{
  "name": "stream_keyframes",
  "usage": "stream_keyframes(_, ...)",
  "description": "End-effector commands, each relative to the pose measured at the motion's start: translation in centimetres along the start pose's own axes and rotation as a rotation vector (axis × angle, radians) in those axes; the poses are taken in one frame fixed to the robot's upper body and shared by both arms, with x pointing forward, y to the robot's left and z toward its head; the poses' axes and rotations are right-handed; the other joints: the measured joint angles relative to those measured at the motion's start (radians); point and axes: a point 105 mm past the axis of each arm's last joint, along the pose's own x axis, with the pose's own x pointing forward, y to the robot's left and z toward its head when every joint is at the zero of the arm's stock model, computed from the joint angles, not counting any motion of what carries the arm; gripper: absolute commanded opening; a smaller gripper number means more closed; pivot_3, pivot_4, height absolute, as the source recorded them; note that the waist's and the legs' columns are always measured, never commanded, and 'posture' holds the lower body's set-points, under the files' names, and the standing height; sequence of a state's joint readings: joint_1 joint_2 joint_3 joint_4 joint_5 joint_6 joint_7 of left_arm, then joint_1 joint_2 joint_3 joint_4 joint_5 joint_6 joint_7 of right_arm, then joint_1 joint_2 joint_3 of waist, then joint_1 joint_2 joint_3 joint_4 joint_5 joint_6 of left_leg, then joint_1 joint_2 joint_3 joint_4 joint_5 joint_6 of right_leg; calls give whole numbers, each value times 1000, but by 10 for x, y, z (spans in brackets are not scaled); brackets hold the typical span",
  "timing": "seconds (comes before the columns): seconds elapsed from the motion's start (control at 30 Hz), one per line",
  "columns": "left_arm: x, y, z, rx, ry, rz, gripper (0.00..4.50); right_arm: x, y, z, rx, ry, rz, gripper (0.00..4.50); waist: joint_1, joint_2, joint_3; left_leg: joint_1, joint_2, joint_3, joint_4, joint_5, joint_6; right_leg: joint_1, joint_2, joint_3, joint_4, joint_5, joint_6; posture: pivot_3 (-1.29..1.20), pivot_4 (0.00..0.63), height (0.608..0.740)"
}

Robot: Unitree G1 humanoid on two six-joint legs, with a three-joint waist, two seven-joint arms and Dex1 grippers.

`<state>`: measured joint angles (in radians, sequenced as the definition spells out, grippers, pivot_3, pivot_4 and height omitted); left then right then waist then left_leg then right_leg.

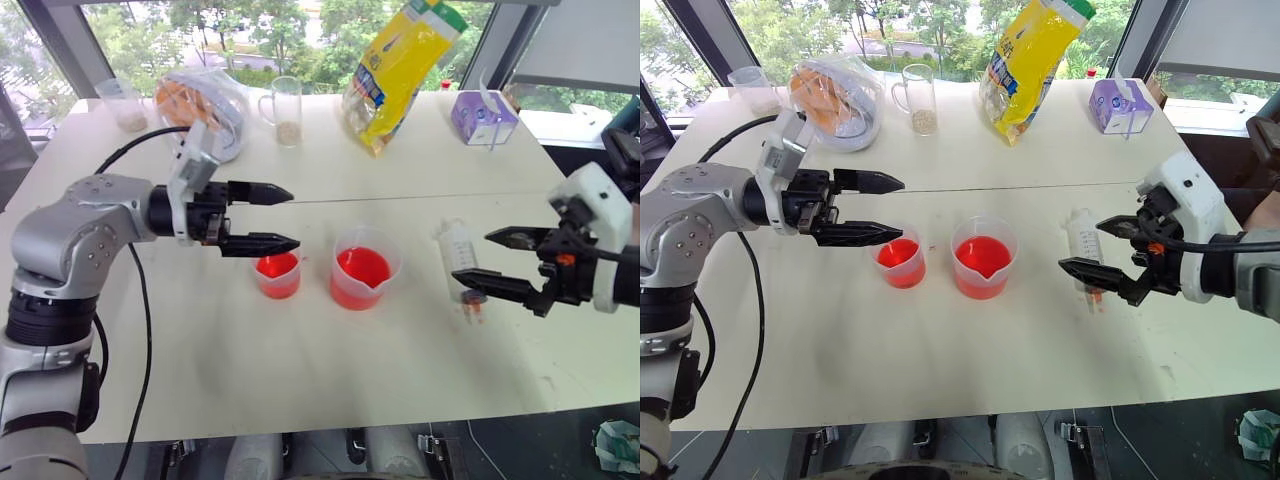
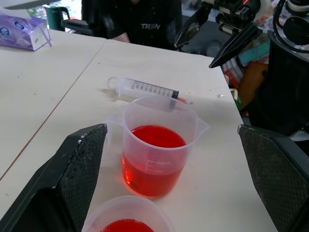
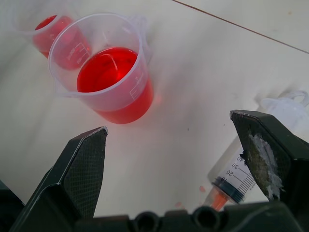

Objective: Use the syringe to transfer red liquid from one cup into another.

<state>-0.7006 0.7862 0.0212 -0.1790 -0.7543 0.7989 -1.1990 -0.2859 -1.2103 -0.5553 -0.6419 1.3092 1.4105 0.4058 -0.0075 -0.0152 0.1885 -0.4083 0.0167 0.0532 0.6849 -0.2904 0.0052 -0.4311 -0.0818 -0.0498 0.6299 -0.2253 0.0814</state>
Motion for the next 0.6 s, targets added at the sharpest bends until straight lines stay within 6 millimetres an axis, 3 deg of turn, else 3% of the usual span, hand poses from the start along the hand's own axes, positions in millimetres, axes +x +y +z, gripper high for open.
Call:
stream_keyframes(0.03,1,-5,9,46,-18,-17,4500,-7,-3,5,-23,-18,-29,4423,0,0,0,0,0,0,0,0,0,0,0,0,0,0,0,0,150,740)
stream_keyframes(0.3,4,-6,12,54,-52,-28,4500,-8,-9,-4,15,23,-54,4423,1,0,0,0,0,0,0,0,0,0,0,0,0,0,0,0,150,740)
stream_keyframes(0.6,11,-6,3,76,-36,-50,4500,-4,-37,-10,115,60,-163,4423,0,0,0,0,0,0,1,0,0,0,0,0,0,0,0,0,150,740)
